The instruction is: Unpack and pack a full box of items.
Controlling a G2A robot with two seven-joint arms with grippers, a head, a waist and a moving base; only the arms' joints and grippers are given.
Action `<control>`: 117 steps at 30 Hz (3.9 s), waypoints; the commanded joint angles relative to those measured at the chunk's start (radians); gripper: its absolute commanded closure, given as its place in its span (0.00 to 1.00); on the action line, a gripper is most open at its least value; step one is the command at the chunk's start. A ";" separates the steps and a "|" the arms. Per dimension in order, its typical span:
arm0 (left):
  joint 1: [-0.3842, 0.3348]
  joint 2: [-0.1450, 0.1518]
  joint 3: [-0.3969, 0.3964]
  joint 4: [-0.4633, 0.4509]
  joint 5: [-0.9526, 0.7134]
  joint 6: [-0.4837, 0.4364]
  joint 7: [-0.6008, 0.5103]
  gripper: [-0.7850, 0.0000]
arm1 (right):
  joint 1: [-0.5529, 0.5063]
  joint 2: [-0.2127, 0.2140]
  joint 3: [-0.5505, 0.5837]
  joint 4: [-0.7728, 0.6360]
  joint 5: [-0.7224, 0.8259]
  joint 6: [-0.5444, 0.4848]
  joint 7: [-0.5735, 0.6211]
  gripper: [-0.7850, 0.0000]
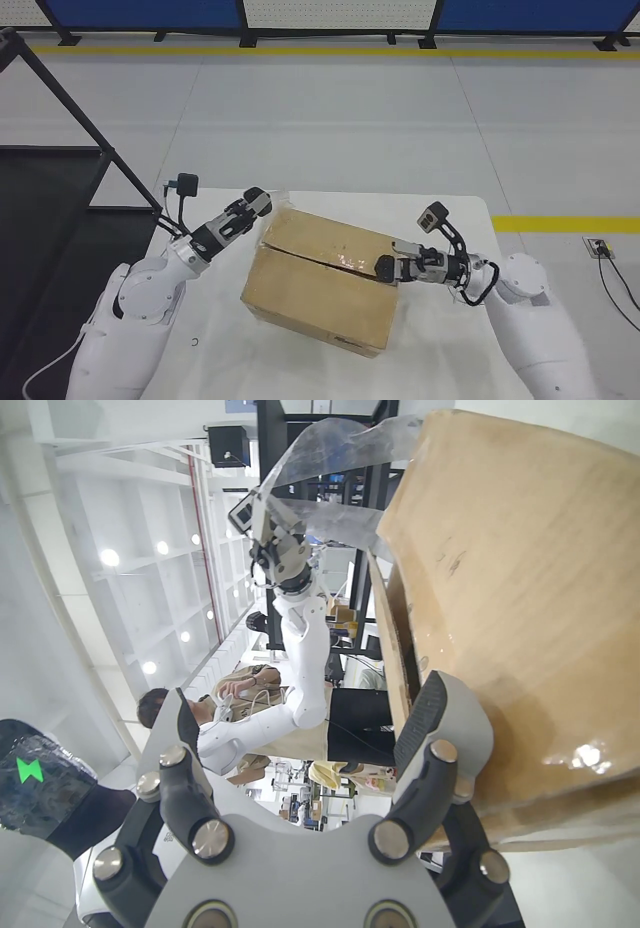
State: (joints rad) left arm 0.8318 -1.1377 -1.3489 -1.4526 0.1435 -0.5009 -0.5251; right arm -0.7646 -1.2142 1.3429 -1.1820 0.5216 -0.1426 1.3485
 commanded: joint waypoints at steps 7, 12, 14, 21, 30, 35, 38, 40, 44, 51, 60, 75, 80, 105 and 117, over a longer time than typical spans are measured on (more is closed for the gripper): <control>-0.014 -0.001 0.016 0.011 0.005 0.002 0.003 1.00 | -0.078 0.017 0.046 -0.105 0.035 0.049 -0.043 0.00; -0.020 -0.001 0.022 0.019 0.002 0.002 0.000 1.00 | -0.089 0.023 0.056 -0.111 0.053 0.062 -0.048 0.00; -0.022 -0.001 0.024 0.021 -0.002 0.002 -0.001 1.00 | -0.086 0.028 0.046 -0.117 0.003 0.080 -0.052 0.00; -0.026 0.000 0.029 0.020 -0.003 -0.005 -0.006 1.00 | -0.069 0.033 0.008 -0.108 -0.101 0.115 -0.139 0.00; -0.008 0.002 0.031 -0.001 -0.001 -0.011 -0.001 1.00 | -0.008 0.029 -0.048 -0.024 -0.133 0.133 -0.185 0.00; -0.006 0.002 0.044 -0.011 0.039 -0.003 0.004 1.00 | 0.019 0.027 -0.068 0.017 -0.128 0.119 -0.178 0.00; -0.007 0.001 0.049 -0.011 0.051 0.003 0.022 1.00 | 0.023 0.026 -0.069 0.028 -0.103 0.096 -0.182 0.00; -0.010 0.001 0.046 -0.006 0.051 0.004 0.025 1.00 | 0.014 0.027 -0.058 0.015 -0.058 0.056 -0.154 0.00; -0.011 0.001 0.043 -0.005 0.050 0.002 0.031 1.00 | -0.026 0.038 -0.018 -0.033 0.021 0.006 -0.040 0.00; -0.015 0.001 0.051 -0.003 0.051 0.000 0.032 1.00 | -0.117 0.058 0.039 -0.143 0.039 0.011 -0.027 0.00; -0.024 0.000 0.058 0.007 0.049 -0.006 0.030 1.00 | -0.174 0.069 0.061 -0.199 0.059 0.046 -0.069 0.00; -0.015 0.000 0.076 -0.011 0.059 -0.009 0.023 1.00 | -0.149 0.075 -0.011 -0.180 -0.080 0.092 -0.168 0.00; -0.001 0.001 0.076 -0.025 0.058 -0.014 0.028 1.00 | -0.134 0.074 -0.028 -0.160 -0.074 0.088 -0.182 0.00; 0.044 0.008 0.133 -0.109 0.145 0.026 -0.116 0.00 | -0.087 0.077 -0.065 -0.085 -0.049 0.064 -0.182 0.00; 0.014 0.015 0.104 -0.099 -0.110 0.072 -0.278 0.00 | -0.056 0.076 -0.087 -0.046 -0.032 0.042 -0.174 0.00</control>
State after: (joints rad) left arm 0.8475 -1.1242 -1.2348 -1.5510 0.0557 -0.4281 -0.7950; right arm -0.8235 -1.1386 1.2576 -1.2322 0.4877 -0.0975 1.1737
